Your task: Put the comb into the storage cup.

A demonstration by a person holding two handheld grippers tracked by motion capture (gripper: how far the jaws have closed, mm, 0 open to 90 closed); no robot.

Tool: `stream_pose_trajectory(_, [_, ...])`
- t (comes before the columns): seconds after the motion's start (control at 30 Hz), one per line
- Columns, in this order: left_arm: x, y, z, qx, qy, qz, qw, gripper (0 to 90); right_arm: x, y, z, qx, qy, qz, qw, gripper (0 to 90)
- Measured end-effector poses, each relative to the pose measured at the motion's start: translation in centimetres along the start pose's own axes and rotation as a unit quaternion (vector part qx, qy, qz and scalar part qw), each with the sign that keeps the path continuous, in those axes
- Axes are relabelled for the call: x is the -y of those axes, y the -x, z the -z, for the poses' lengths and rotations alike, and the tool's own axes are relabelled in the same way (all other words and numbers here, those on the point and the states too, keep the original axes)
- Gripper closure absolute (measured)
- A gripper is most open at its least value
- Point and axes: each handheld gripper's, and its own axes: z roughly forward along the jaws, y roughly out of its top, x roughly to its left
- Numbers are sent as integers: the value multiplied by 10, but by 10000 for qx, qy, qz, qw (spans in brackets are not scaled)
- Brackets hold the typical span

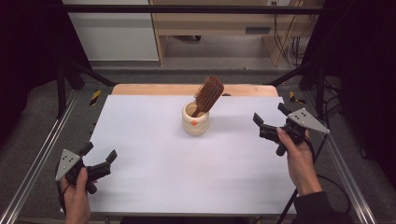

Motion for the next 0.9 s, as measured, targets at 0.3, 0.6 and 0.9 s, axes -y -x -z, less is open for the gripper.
stream_pose_trajectory(0.3, [0, 1, -1, -11, -6, -42, 10000, 16, 16, 0, 15, 25, -119, 46, 9999, 29])
stream_pose_trajectory(0.6, [-2, 1, 1, 75, 37, -55, 9999, 14, 37, 3, 34, 92, -219, -100, 9997, 29])
stream_pose_trajectory(0.9, [-5, 2, 11, 143, 141, 20, 9998, 15, 61, 6, 49, 170, -321, -144, 9992, 29])
